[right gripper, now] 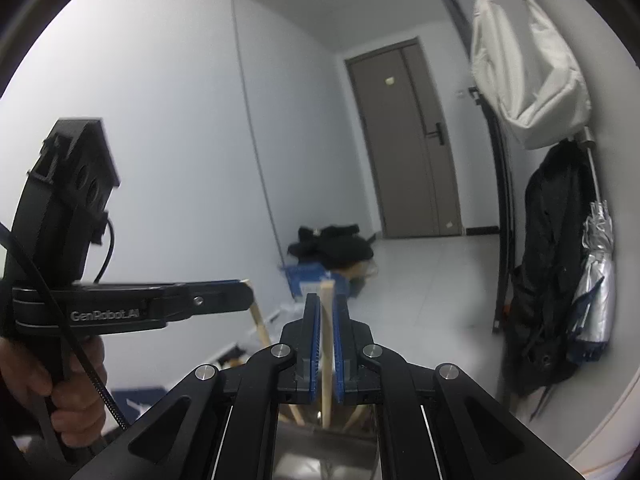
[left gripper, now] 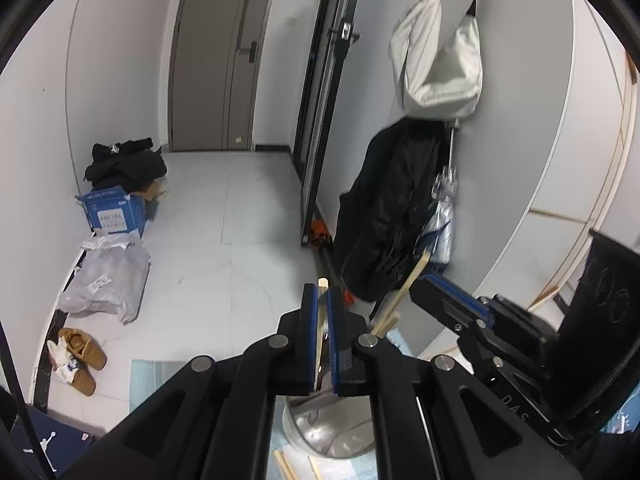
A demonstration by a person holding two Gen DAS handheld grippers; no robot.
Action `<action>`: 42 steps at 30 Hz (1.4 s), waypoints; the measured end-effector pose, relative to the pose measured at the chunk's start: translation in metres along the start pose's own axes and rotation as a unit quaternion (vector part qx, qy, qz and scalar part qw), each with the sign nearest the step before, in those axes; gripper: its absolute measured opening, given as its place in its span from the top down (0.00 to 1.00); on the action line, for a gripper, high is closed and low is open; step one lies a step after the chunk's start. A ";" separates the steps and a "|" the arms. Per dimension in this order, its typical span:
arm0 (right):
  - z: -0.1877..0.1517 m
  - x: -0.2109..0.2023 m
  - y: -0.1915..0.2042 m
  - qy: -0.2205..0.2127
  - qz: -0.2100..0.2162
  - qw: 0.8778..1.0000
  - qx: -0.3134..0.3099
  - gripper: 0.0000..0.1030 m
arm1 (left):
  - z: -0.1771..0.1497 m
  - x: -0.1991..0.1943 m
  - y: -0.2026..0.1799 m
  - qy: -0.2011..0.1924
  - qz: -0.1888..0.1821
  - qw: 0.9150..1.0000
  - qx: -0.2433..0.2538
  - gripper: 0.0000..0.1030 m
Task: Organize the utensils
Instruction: 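Lower both chopsticks into the holder and open both grippers, then move the right gripper back down toward the remaining loose chopsticks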
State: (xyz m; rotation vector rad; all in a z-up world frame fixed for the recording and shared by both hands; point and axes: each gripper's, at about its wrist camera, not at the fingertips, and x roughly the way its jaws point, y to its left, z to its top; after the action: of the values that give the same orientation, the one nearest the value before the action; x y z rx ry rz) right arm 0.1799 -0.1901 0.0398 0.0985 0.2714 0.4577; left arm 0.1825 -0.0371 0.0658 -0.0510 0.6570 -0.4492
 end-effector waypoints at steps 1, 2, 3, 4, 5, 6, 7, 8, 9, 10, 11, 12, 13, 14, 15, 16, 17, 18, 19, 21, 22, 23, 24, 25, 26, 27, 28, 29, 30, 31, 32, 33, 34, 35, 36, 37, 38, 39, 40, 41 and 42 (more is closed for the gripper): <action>-0.002 0.000 0.001 0.007 0.000 1.000 -0.003 0.95 | -0.002 0.002 0.001 0.009 0.002 1.000 -0.003 0.99; -0.005 0.001 0.002 0.020 0.004 1.000 -0.004 0.95 | -0.004 0.003 0.001 0.017 -0.001 1.000 -0.005 0.99; -0.007 -0.001 0.003 0.025 0.004 1.000 -0.004 0.95 | -0.007 0.005 0.002 0.028 -0.005 1.000 -0.007 0.98; -0.010 -0.001 0.004 0.031 0.004 1.000 -0.006 0.95 | -0.009 0.006 0.004 0.029 -0.003 0.999 -0.012 0.98; -0.013 -0.002 0.005 0.040 0.008 0.999 -0.006 0.95 | -0.011 0.005 0.005 0.029 -0.004 0.999 -0.018 0.98; -0.015 -0.002 0.006 0.047 0.012 0.999 -0.005 0.95 | -0.013 0.005 0.007 0.032 -0.007 0.999 -0.024 0.98; -0.017 -0.002 0.006 0.054 0.012 0.998 -0.006 0.95 | -0.015 0.004 0.010 0.033 -0.009 0.999 -0.034 0.98; -0.019 -0.005 0.007 0.060 0.009 0.998 -0.006 0.95 | -0.016 0.002 0.012 0.035 -0.013 0.998 -0.041 0.98; -0.021 -0.008 0.006 0.063 0.011 0.998 -0.002 0.95 | -0.016 0.001 0.014 0.037 -0.019 0.998 -0.049 0.97; -0.023 -0.012 0.006 0.064 0.008 0.998 0.000 0.94 | -0.016 -0.002 0.014 0.037 -0.019 0.998 -0.054 0.92; -0.024 -0.018 0.006 0.064 0.003 0.998 0.003 0.92 | -0.016 -0.004 0.013 0.037 -0.016 0.998 -0.056 0.84; -0.027 -0.024 0.004 0.064 -0.001 0.998 0.010 0.92 | -0.017 -0.008 0.013 0.035 -0.011 0.998 -0.058 0.79; -0.029 -0.029 0.002 0.064 -0.003 0.998 0.018 0.91 | -0.018 -0.012 0.011 0.029 -0.012 0.998 -0.061 0.70; -0.032 -0.036 0.000 0.065 -0.008 0.997 0.027 0.91 | -0.019 -0.016 0.010 0.022 -0.012 0.998 -0.062 0.61; -0.034 -0.041 -0.001 0.065 -0.012 0.997 0.033 0.91 | -0.020 -0.021 0.008 0.015 -0.005 0.998 -0.060 0.56; -0.036 -0.046 -0.001 0.066 -0.014 0.997 0.038 0.90 | -0.022 -0.027 0.004 0.006 0.011 0.998 -0.057 0.50; -0.037 -0.053 -0.001 0.066 -0.018 0.997 0.042 0.89 | -0.023 -0.030 0.003 0.003 0.024 0.998 -0.054 0.45; -0.039 -0.058 -0.001 0.066 -0.020 0.997 0.045 0.83 | -0.025 -0.033 0.001 0.005 0.046 0.998 -0.051 0.43; -0.040 -0.063 0.001 0.066 -0.021 0.996 0.047 0.74 | -0.027 -0.037 0.000 0.004 0.057 0.997 -0.054 0.41; -0.041 -0.073 0.004 0.062 -0.025 0.997 0.049 0.64 | -0.031 -0.045 0.000 -0.005 0.071 0.995 -0.064 0.40; -0.040 -0.076 0.005 0.060 -0.025 0.997 0.050 0.60 | -0.033 -0.049 0.000 -0.006 0.082 0.994 -0.068 0.40; -0.039 -0.080 0.006 0.059 -0.025 0.997 0.052 0.60 | -0.036 -0.052 0.001 -0.009 0.086 0.994 -0.071 0.39; -0.039 -0.082 0.006 0.058 -0.026 0.997 0.054 0.58 | -0.040 -0.056 0.001 -0.012 0.094 0.993 -0.074 0.38; -0.038 -0.084 0.007 0.057 -0.025 0.996 0.056 0.56 | -0.043 -0.059 0.002 -0.014 0.104 0.992 -0.076 0.33; -0.038 -0.088 0.010 0.056 -0.023 0.997 0.058 0.55 | -0.045 -0.062 0.003 -0.016 0.106 0.991 -0.077 0.29; -0.038 -0.091 0.012 0.053 -0.021 0.997 0.058 0.52 | -0.048 -0.066 0.003 -0.022 0.110 0.991 -0.078 0.27; -0.038 -0.091 0.015 0.052 -0.021 0.997 0.058 0.48 | -0.050 -0.069 0.002 -0.027 0.118 0.989 -0.079 0.23; -0.038 -0.093 0.017 0.050 -0.021 0.997 0.057 0.46 | -0.051 -0.071 0.003 -0.031 0.125 0.988 -0.081 0.19; -0.037 -0.094 0.019 0.049 -0.020 0.997 0.058 0.44 | -0.053 -0.074 0.003 -0.036 0.131 0.987 -0.083 0.18; -0.037 -0.096 0.022 0.048 -0.017 0.997 0.058 0.43 | -0.055 -0.077 0.003 -0.038 0.133 0.987 -0.083 0.16; -0.037 -0.097 0.026 0.047 -0.015 0.997 0.057 0.41 | -0.057 -0.079 0.003 -0.042 0.140 0.986 -0.084 0.12; -0.037 -0.099 0.029 0.045 -0.014 0.997 0.058 0.38 | -0.059 -0.081 0.003 -0.045 0.144 0.985 -0.085 0.10; -0.038 -0.101 0.031 0.043 -0.011 0.997 0.059 0.34 | -0.061 -0.083 0.004 -0.049 0.146 0.984 -0.087 0.07; -0.038 -0.102 0.034 0.041 -0.010 0.997 0.057 0.33 | -0.063 -0.085 0.005 -0.053 0.148 0.984 -0.088 0.04; -0.039 -0.103 0.036 0.040 -0.010 0.998 0.054 0.30 | -0.066 -0.086 0.005 -0.056 0.150 0.983 -0.089 0.04; -0.041 -0.104 0.037 0.039 -0.011 0.998 0.053 0.28 | -0.069 -0.087 0.005 -0.059 0.154 0.982 -0.089 0.03; -0.042 -0.104 0.039 0.040 -0.012 0.998 0.053 0.27 | -0.073 -0.087 0.006 -0.062 0.156 0.982 -0.086 0.02; -0.044 -0.104 0.041 0.043 -0.011 0.998 0.053 0.26 | -0.075 -0.087 0.006 -0.064 0.160 0.981 -0.085 0.02; -0.047 -0.104 0.043 0.045 -0.011 0.997 0.054 0.24 | -0.079 -0.087 0.007 -0.066 0.163 0.981 -0.085 0.01; -0.049 -0.104 0.045 0.048 -0.010 0.997 0.054 0.23 | -0.082 -0.087 0.008 -0.067 0.162 0.981 -0.085 0.01; -0.053 -0.104 0.047 0.053 -0.010 0.997 0.053 0.22 | -0.085 -0.087 0.010 -0.068 0.163 0.981 -0.086 0.01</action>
State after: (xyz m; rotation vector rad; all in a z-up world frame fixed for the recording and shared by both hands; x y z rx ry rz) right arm 0.0553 -0.1933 0.0211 0.1752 0.4002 0.4282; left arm 0.0739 0.0163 0.0467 -0.1343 0.5560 -0.0706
